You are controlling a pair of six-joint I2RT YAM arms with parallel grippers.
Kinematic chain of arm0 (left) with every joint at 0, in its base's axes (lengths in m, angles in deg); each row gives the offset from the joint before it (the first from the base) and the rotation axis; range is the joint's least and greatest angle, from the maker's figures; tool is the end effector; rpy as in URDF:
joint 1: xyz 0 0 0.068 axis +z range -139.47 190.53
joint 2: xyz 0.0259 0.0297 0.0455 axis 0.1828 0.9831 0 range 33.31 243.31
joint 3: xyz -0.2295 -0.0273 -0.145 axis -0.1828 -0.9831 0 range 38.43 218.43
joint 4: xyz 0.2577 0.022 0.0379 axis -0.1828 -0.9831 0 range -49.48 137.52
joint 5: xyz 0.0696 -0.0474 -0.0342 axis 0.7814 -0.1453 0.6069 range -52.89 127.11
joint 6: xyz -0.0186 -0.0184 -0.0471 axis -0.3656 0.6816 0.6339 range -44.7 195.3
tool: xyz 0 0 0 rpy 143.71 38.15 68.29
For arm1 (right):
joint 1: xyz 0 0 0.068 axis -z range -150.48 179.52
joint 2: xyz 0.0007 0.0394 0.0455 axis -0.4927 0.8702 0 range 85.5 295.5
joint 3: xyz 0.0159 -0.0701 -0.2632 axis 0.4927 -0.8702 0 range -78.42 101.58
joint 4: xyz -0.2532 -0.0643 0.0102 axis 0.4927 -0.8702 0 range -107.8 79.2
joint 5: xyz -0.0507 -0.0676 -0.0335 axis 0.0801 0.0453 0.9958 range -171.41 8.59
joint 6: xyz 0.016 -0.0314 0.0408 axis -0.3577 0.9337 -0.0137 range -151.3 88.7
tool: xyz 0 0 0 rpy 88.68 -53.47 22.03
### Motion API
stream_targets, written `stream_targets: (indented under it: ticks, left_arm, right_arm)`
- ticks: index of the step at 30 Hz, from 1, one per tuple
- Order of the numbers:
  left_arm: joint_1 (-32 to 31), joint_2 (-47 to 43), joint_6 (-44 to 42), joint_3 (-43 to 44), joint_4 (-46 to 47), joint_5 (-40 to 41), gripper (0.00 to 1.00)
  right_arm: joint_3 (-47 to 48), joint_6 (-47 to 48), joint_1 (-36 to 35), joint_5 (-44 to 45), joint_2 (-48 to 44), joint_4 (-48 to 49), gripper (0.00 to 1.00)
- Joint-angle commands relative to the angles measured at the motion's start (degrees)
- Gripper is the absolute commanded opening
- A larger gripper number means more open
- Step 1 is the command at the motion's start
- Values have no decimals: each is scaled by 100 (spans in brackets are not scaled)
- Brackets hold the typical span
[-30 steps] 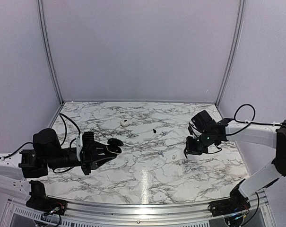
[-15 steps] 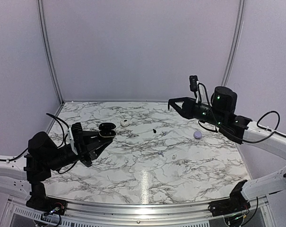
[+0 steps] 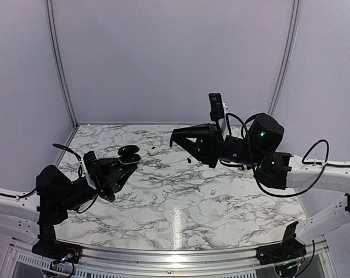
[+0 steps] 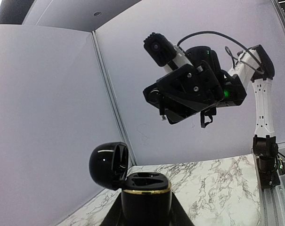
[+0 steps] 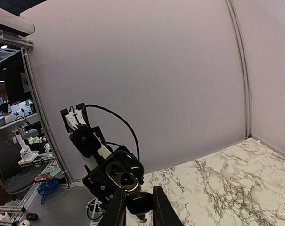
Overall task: Insert the wireless bluetooth earbuds into the charging case
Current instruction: Insert the left earbud into the left side groove of the charging case.
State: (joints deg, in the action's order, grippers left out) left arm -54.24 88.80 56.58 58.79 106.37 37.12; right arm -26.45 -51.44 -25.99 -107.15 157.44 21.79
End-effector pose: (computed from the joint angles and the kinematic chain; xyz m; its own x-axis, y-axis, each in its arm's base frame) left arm 0.0876 -0.1860 0.2833 0.4527 -0.2078 -0.8671 0.8016 0.5208 0.2937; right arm 0.1528 0.2498 0.3604 -0.2221 0.2243 -0.9489 -0.9650 0.0890 0.2469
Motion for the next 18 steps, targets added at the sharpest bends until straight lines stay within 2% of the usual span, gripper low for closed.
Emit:
stream_targets:
  ticks: [1, 8, 18]
  left_arm:
    - [20, -4, -1, -46, 573, 151, 0]
    - [17, 39, 157, 47, 606, 37, 0]
    - [17, 202, 412, 74, 768, 16, 0]
  right_arm:
    - [305, 470, -380, -41, 101, 568, 0]
    - [602, 1029, -837, -1, 509, 755, 0]
    - [1073, 1289, -1032, -111, 1213, 1039, 0]
